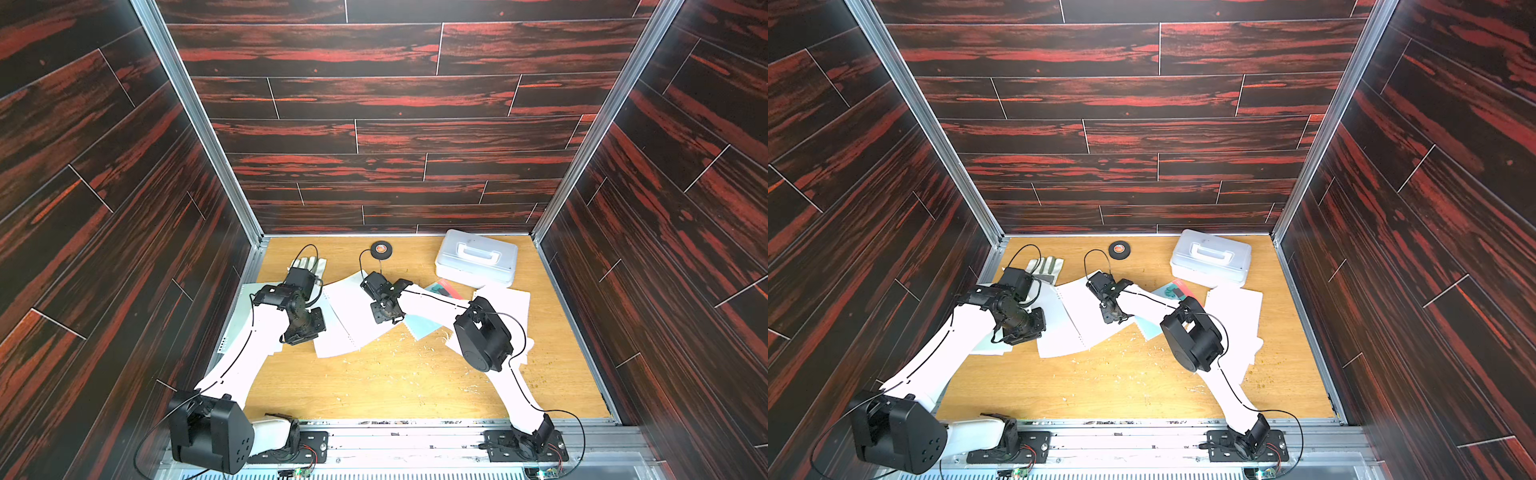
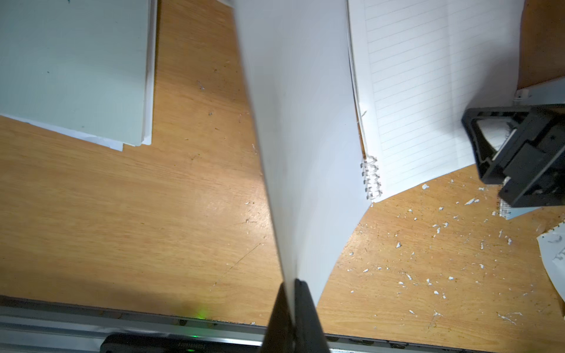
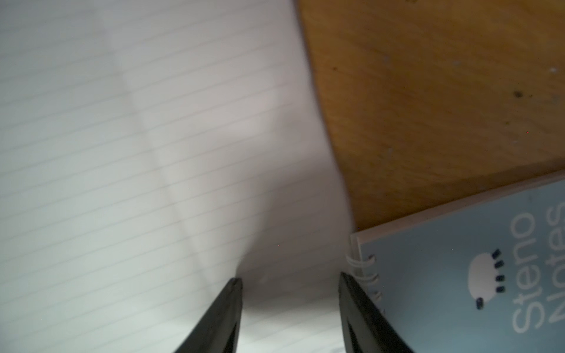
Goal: Tear off pages from different notebooks
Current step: Move the notebook to the center of the board, then close the notebook at the center of the board.
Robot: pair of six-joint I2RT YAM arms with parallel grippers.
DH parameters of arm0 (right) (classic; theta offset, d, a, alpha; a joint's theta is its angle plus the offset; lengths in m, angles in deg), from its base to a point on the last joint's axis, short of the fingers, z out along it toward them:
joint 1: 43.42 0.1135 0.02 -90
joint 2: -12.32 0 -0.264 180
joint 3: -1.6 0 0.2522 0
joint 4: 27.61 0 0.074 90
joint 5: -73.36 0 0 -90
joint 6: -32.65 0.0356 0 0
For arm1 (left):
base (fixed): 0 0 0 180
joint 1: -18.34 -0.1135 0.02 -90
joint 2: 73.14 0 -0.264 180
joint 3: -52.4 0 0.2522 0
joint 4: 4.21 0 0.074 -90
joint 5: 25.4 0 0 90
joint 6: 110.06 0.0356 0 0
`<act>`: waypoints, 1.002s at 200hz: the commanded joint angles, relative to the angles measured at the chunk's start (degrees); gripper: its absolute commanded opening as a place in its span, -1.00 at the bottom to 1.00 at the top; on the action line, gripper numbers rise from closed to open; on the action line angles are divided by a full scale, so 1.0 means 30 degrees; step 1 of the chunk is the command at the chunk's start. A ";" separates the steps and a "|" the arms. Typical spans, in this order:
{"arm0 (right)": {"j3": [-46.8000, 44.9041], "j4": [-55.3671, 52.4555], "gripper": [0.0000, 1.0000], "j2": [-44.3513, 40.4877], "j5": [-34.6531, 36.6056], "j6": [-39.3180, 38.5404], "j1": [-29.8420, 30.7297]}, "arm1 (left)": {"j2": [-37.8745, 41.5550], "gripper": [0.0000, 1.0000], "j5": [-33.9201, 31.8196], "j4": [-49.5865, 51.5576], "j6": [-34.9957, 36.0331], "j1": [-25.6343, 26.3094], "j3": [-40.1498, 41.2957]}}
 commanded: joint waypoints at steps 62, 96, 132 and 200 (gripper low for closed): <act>-0.2323 0.3026 0.15 -0.0794 -0.8031 0.1035 -0.2028 | 0.0042 -1.00 -0.0439 0.1411 0.1013 -0.0548 -0.0671; -0.4713 0.5132 0.13 -0.1849 -1.1778 0.1317 -0.2013 | -0.1423 -0.76 0.0660 0.1184 0.1088 -0.0474 -0.2943; -0.8060 0.7935 0.12 -0.3798 -1.4578 0.2372 -0.1997 | -0.3489 -0.56 0.2173 -0.0442 0.0244 0.0350 -0.5090; -1.0653 0.8084 0.13 -0.8467 -0.7504 0.3144 -0.2089 | -0.7030 0.60 0.5423 -0.6452 -0.3146 0.2715 -0.5375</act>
